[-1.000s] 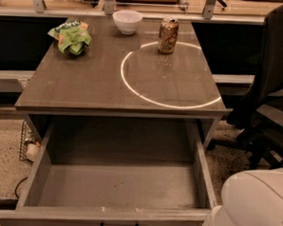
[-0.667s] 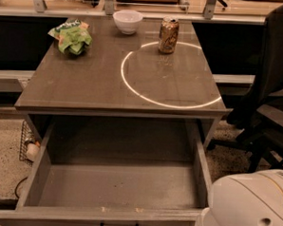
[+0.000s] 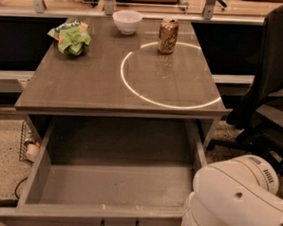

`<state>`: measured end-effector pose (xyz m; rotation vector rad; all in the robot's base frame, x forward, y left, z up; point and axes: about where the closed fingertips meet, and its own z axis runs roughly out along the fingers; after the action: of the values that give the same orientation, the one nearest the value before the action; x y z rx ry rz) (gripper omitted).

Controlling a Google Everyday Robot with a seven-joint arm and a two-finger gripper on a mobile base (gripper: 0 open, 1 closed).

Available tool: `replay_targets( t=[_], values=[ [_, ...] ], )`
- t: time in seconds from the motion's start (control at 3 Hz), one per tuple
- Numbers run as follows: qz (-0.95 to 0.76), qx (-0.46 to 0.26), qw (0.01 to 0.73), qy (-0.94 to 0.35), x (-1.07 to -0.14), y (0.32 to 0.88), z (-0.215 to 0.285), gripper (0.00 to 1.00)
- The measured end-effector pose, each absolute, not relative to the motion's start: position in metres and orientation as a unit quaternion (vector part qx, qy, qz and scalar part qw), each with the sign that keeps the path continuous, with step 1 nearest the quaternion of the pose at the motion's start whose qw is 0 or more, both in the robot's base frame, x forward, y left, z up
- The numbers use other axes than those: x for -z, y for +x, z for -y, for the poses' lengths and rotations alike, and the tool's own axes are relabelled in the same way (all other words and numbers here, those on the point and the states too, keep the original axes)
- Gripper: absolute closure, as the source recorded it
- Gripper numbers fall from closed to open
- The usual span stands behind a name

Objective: Close top drawer

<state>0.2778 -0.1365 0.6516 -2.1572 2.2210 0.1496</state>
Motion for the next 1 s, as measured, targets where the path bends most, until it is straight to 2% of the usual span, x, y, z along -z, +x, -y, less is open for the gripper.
replay_targets(
  t=[0.33, 0.67, 1.0],
  values=[
    [-0.715, -0.047, 0.023, -0.697, -0.650, 0.282, 0.136, 1.00],
    [-0.706, -0.036, 0.030, -0.707, -0.646, 0.312, 0.126, 1.00],
    [-0.706, -0.036, 0.030, -0.707, -0.646, 0.312, 0.126, 1.00]
  ],
)
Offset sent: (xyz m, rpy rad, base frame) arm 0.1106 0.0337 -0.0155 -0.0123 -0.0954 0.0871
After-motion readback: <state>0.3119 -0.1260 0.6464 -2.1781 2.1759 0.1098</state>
